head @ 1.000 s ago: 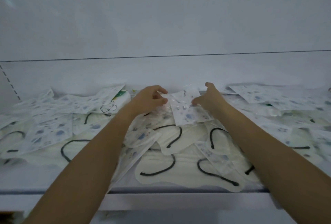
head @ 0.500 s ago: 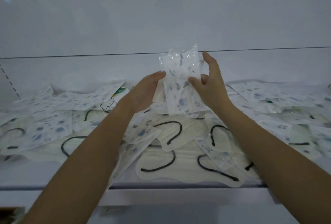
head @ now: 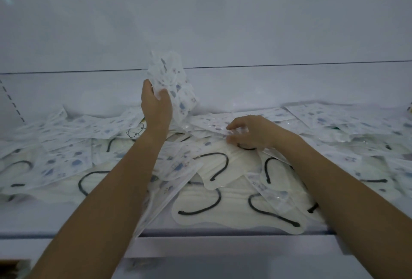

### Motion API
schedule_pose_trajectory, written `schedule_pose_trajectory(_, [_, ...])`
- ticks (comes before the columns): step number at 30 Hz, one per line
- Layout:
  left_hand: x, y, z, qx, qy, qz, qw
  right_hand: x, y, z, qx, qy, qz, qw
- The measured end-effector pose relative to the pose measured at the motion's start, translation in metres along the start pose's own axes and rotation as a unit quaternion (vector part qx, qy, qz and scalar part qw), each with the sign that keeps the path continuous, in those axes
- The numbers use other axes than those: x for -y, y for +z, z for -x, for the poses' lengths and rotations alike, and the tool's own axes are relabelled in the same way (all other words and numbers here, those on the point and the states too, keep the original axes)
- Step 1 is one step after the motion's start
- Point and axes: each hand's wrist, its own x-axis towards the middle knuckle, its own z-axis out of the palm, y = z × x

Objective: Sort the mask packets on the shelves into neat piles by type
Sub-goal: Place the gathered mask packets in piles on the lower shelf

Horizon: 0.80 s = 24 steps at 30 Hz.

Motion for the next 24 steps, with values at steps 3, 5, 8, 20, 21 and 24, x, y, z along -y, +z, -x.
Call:
schedule_pose_trajectory(3, [-0.005, -0.001, 0.004, -0.041, 0.006, 0.002, 0.999, -0.001, 0.002, -0.007, -0.141, 0.018, -0.023, 0.99])
schedule_pose_trajectory(5, [-0.009, 0.0, 0.006, -0.043, -0.009, 0.017, 0.999, -0.003, 0.0, -0.011, -0.274, 0.04, -0.051, 0.96])
schedule_pose_trajectory(8, [-0.012, 0.007, 0.009, 0.014, -0.063, 0.014, 0.998, 0.005, -0.006, -0.006, -0.405, 0.01, -0.144, 0.903])
schedule_pose_trajectory(20, [-0.006, 0.013, 0.015, 0.113, -0.05, -0.013, 0.992, 0.013, 0.014, -0.012, -0.059, -0.078, -0.08, 0.992])
schedule_pose_trajectory(21, [-0.007, 0.01, 0.011, 0.08, -0.034, -0.024, 0.996, 0.01, 0.013, -0.013, -0.027, -0.055, -0.045, 0.997])
schedule_pose_trajectory(24, [-0.009, 0.002, 0.007, 0.01, 0.002, -0.049, 0.999, 0.009, 0.015, -0.018, 0.044, 0.003, 0.004, 0.999])
